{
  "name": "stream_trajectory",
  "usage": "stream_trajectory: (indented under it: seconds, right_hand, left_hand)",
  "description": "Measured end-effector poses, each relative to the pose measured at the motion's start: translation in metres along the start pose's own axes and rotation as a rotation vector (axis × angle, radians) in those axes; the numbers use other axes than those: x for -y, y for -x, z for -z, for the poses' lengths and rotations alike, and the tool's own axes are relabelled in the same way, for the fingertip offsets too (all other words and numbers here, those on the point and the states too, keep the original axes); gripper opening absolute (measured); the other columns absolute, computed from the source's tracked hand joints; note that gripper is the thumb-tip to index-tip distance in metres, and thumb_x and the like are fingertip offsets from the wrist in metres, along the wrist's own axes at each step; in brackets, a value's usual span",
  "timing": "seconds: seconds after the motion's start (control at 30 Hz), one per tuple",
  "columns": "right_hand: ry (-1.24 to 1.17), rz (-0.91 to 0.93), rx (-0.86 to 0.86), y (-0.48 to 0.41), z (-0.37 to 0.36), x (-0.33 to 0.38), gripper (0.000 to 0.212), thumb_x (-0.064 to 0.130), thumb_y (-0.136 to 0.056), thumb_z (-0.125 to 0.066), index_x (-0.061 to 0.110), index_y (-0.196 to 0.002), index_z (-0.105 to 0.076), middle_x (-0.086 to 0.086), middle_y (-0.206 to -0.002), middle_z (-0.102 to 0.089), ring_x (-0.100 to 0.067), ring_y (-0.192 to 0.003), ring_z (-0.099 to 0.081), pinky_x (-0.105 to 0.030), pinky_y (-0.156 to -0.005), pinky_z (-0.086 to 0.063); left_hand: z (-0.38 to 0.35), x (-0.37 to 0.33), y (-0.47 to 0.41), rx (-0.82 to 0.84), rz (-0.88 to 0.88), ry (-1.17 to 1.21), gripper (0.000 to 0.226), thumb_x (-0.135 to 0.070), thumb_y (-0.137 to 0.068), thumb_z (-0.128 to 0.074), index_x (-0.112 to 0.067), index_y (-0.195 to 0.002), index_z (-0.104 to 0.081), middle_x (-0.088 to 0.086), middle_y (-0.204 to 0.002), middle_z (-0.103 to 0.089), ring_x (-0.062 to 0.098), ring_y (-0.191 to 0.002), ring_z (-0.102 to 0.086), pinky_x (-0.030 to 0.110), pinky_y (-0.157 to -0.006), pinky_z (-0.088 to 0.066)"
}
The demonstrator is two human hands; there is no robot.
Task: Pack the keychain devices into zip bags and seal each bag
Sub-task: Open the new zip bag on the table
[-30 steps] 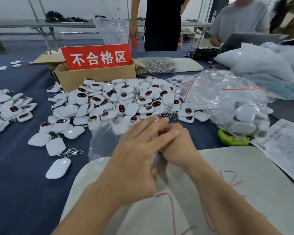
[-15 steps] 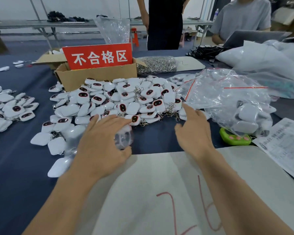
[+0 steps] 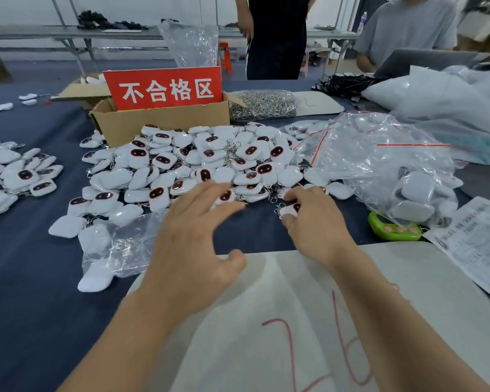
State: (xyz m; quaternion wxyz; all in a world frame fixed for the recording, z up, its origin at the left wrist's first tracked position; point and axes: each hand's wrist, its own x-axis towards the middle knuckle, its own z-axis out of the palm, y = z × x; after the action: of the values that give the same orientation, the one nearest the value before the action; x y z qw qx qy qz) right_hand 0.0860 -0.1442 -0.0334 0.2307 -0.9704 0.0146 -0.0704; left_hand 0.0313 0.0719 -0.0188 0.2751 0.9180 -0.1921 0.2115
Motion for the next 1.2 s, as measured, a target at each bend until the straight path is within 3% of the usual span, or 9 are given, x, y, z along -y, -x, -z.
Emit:
stream_trajectory:
  seconds: [0.13,0.23,0.37,0.47,0.63,0.8,1.0,1.1,1.2]
  right_hand:
    - [-0.166,-0.035,0.057,0.005,0.006,0.006,0.017,0.035,-0.074,-0.084,0.034,-0.087,-0.073,0.013,-0.087,-0.063,-0.007,-0.077,-0.059,-0.021,-0.064,-0.04]
    - [-0.227,-0.017,0.068,0.013,0.003,0.009,0.016,0.031,-0.072,-0.085,0.035,-0.07,-0.07,0.014,-0.063,-0.063,-0.003,-0.066,-0.06,-0.014,-0.053,-0.035]
    - [-0.563,-0.046,-0.122,0.017,-0.001,0.023,0.013,0.028,-0.079,-0.081,0.03,-0.072,-0.07,0.013,-0.063,-0.066,0.0,-0.059,-0.059,-0.011,-0.053,-0.039]
    - [-0.867,-0.152,-0.167,0.021,-0.001,0.034,0.015,0.029,-0.083,-0.077,0.027,-0.074,-0.064,0.004,-0.061,-0.068,-0.009,-0.055,-0.058,-0.027,-0.055,-0.046]
    - [-1.082,-0.222,-0.098,0.028,-0.005,0.044,0.027,0.02,-0.092,-0.074,0.019,-0.073,-0.055,-0.012,-0.068,-0.058,-0.021,-0.066,-0.05,-0.038,-0.064,-0.041]
    - [-1.034,-0.189,0.058,0.025,0.006,0.035,0.016,0.015,-0.09,-0.074,0.016,-0.078,-0.064,-0.006,-0.069,-0.066,-0.014,-0.055,-0.056,-0.024,-0.053,-0.044]
    - [-0.801,-0.053,0.155,0.032,0.002,0.035,0.009,0.024,-0.077,-0.074,0.025,-0.084,-0.08,0.002,-0.085,-0.077,-0.02,-0.087,-0.071,-0.043,-0.085,-0.056]
    - [-0.952,-0.04,0.228,0.032,0.001,0.039,0.013,0.012,-0.094,-0.067,0.017,-0.096,-0.079,-0.004,-0.084,-0.078,-0.016,-0.075,-0.069,-0.03,-0.068,-0.058]
    - [-0.992,-0.069,0.247,0.031,0.0,0.041,0.013,0.011,-0.099,-0.063,0.011,-0.096,-0.076,-0.008,-0.08,-0.077,-0.019,-0.071,-0.068,-0.026,-0.063,-0.055]
  left_hand:
    - [-0.027,-0.016,0.0,0.034,-0.043,0.066,0.047,-0.022,-0.077,-0.068,-0.018,-0.123,-0.073,-0.005,-0.134,-0.066,0.008,-0.131,-0.045,0.004,-0.114,-0.015]
    - [-0.035,-0.01,-0.004,0.059,0.064,0.095,0.045,-0.026,-0.085,-0.069,-0.025,-0.131,-0.069,-0.01,-0.13,-0.067,0.001,-0.115,-0.05,0.008,-0.101,-0.029]
    - [-0.033,-0.002,-0.006,0.075,0.17,0.168,0.054,-0.04,-0.082,-0.068,-0.044,-0.135,-0.063,-0.022,-0.112,-0.073,-0.004,-0.083,-0.052,0.013,-0.084,-0.041]
    - [-0.032,-0.009,-0.006,0.126,0.173,0.33,0.054,-0.048,-0.083,-0.069,-0.056,-0.134,-0.053,-0.034,-0.089,-0.071,-0.011,-0.081,-0.061,0.006,-0.073,-0.041]
    - [-0.034,-0.011,-0.008,0.056,0.225,0.507,0.038,-0.025,-0.087,-0.077,-0.057,-0.106,-0.065,-0.022,-0.068,-0.071,-0.006,-0.066,-0.062,0.007,-0.064,-0.041]
    - [-0.038,-0.006,-0.01,-0.066,0.418,0.718,0.014,-0.025,-0.093,-0.075,-0.037,-0.1,-0.072,-0.016,-0.084,-0.078,-0.002,-0.078,-0.069,0.005,-0.067,-0.043]
    - [-0.033,-0.007,-0.013,-0.114,0.391,0.765,0.04,-0.011,-0.1,-0.062,-0.047,-0.092,-0.076,-0.023,-0.094,-0.077,-0.006,-0.087,-0.068,0.006,-0.077,-0.045]
    - [-0.036,-0.008,-0.014,-0.072,0.377,0.753,0.032,-0.014,-0.1,-0.062,-0.041,-0.105,-0.077,-0.024,-0.103,-0.076,-0.005,-0.1,-0.068,0.006,-0.082,-0.046]
    - [-0.039,-0.008,-0.014,-0.068,0.448,0.758,0.027,-0.033,-0.09,-0.064,-0.04,-0.114,-0.075,-0.025,-0.103,-0.075,-0.006,-0.095,-0.068,0.011,-0.081,-0.049]
